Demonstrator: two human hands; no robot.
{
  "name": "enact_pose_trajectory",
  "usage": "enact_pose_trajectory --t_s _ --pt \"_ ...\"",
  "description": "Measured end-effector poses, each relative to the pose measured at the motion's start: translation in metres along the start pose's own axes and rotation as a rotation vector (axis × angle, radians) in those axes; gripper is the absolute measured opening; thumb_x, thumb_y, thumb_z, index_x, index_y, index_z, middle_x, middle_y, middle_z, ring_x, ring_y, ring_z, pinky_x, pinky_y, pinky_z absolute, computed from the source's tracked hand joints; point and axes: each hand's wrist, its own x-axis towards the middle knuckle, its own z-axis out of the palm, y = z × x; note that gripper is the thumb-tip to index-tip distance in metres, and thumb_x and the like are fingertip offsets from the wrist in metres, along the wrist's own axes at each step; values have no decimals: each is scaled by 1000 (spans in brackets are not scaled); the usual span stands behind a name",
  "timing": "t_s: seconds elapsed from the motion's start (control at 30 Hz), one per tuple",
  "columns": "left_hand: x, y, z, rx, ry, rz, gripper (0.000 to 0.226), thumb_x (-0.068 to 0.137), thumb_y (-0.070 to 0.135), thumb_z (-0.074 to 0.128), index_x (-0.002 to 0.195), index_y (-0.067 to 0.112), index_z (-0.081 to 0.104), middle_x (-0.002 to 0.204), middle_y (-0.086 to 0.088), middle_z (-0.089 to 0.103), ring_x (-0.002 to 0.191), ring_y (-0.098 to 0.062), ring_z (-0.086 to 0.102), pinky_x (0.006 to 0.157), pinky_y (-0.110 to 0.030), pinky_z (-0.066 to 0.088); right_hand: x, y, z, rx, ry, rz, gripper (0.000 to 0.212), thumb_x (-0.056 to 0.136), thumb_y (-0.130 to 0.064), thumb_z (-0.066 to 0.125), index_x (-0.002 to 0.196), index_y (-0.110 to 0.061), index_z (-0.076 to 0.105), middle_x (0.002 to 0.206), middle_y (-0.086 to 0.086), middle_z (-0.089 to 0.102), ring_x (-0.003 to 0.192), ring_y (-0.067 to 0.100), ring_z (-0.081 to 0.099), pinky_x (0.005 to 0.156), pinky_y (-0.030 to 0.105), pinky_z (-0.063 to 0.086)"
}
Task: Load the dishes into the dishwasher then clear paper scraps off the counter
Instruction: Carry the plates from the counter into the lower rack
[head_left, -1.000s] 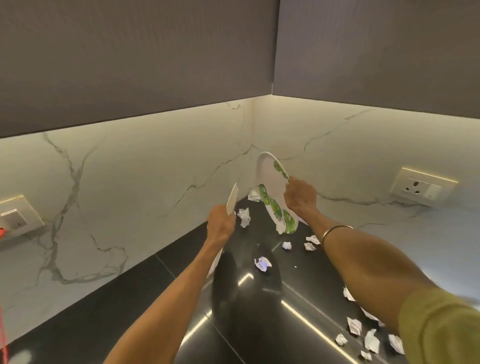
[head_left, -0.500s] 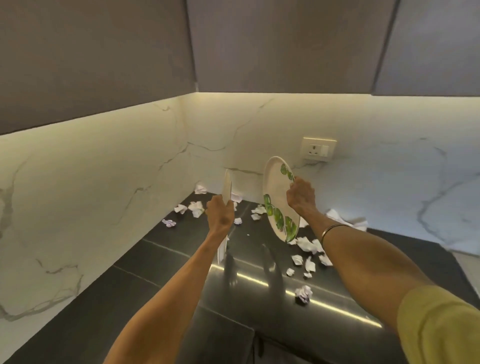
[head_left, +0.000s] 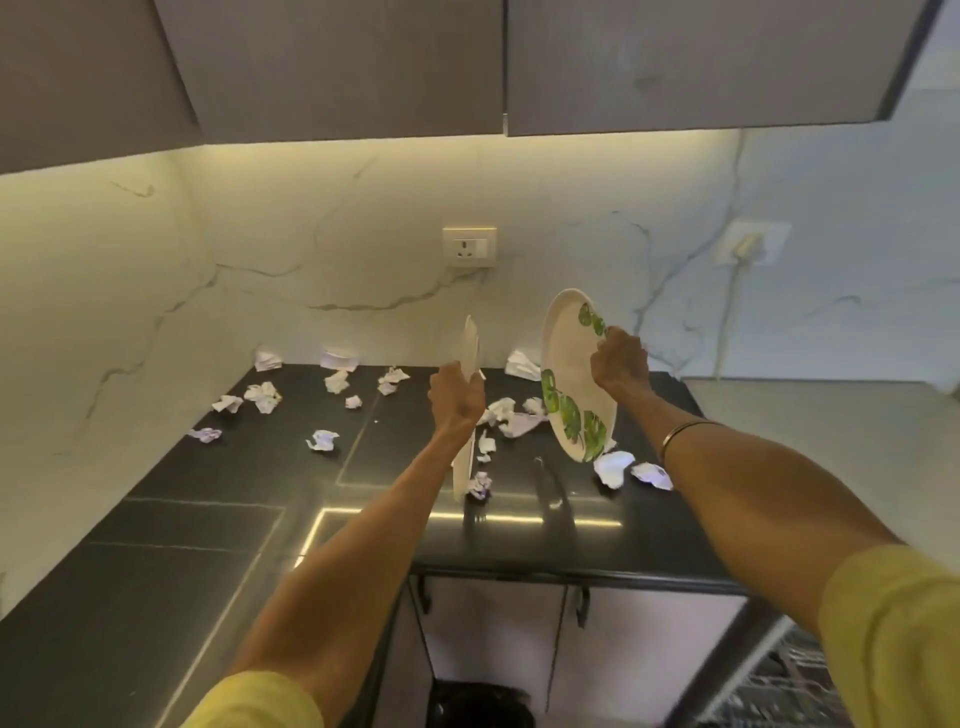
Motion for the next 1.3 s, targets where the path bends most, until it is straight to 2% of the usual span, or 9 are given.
enact_pose_trajectory --t_s 0.2,0.27,0.37,0.43,0.5,0.77,0.97,1.17,1.3 --pt "-63 45 42 -7 0 48 39 95 21 57 121 -8 58 122 -29 61 117 -43 56 96 -43 45 -39 76 -76 -7 -2 35 29 93 -8 47 119 1 58 114 22 65 104 40 63 81 37 49" --pt "-88 58 54 -6 -17 55 38 95 21 58 120 -8 59 120 -28 63 114 -42 58 94 -43 46 -55 101 -100 -9 -2 60 28 95 -9 48 119 0 58 114 19 66 103 38 64 77 35 48" --pt "-129 75 69 -42 -44 59 36 94 19 59 118 -9 62 115 -26 66 109 -40 62 89 -42 50 -81 137 -131 -15 -5 125 30 97 -12 47 122 0 58 118 19 64 109 38 62 83 36 48" --pt "-154 84 78 -51 -69 54 36 94 19 60 118 -9 62 114 -25 67 107 -40 63 88 -42 51 -97 156 -151 -21 -9 149 30 98 -13 47 123 0 59 118 18 64 107 36 63 77 32 46" --pt "-178 89 88 -57 -91 46 38 94 20 61 119 -7 61 117 -24 66 108 -39 63 89 -43 52 -113 176 -166 -33 -17 170 29 98 -13 47 122 -1 59 117 17 65 103 35 65 72 29 44" --pt "-244 116 119 -34 -212 104 42 94 21 59 126 -5 56 125 -23 60 117 -39 57 99 -49 49 -170 234 -216 -18 23 269 28 98 -11 48 121 0 59 117 17 64 104 35 64 74 27 42" --pt "-294 126 134 -68 -327 190 41 93 21 60 124 -6 57 120 -23 63 111 -39 61 92 -49 53 -217 262 -249 -41 77 380 29 96 -14 47 120 -2 59 116 19 62 108 38 61 88 39 50" --pt "-360 121 152 -113 -430 165 39 93 19 59 123 -6 57 120 -23 63 110 -40 61 91 -48 54 -283 294 -274 -136 70 467 27 97 -10 45 119 -1 57 113 19 62 105 37 61 81 37 48" --pt "-409 121 162 -112 -514 156 34 94 13 57 120 -9 57 118 -25 63 107 -40 62 84 -41 52 -329 323 -293 -155 56 541 28 95 -9 43 116 1 57 111 20 60 104 37 58 80 39 45"
